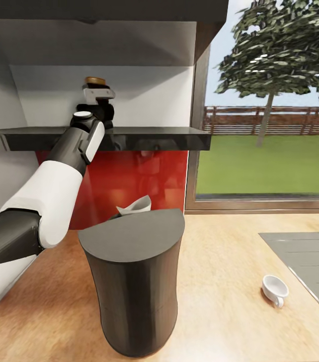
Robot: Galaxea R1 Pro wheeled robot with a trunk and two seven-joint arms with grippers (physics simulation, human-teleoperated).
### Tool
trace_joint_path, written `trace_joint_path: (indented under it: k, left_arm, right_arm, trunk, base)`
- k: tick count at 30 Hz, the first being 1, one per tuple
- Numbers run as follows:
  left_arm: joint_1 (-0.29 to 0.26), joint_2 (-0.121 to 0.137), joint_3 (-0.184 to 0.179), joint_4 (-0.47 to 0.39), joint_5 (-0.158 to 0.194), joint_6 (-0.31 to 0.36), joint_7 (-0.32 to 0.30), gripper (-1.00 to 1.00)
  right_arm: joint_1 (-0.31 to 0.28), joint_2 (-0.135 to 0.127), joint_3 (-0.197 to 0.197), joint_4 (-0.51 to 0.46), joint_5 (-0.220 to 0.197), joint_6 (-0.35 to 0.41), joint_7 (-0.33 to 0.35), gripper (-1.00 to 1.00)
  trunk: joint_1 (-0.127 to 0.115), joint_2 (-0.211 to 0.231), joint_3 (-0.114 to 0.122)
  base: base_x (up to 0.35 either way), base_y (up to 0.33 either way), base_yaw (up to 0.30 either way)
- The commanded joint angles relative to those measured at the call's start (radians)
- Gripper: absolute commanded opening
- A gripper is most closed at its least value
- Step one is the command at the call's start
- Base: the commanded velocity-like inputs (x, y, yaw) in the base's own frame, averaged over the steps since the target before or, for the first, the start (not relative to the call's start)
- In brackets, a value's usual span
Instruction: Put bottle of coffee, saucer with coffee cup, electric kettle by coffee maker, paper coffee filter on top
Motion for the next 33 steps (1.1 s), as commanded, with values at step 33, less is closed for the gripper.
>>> trace_joint_path:
  k: [33]
  left_arm:
    - [0.000,0.026,-0.008,-0.001,-0.008,0.003,0.005,-1.00]
  right_arm:
    - [0.000,0.004,0.002,0.001,0.002,-0.003,-0.003,1.00]
  trunk:
    - [0.005,0.001,-0.001]
  base:
    - [0.000,0.000,0.000]
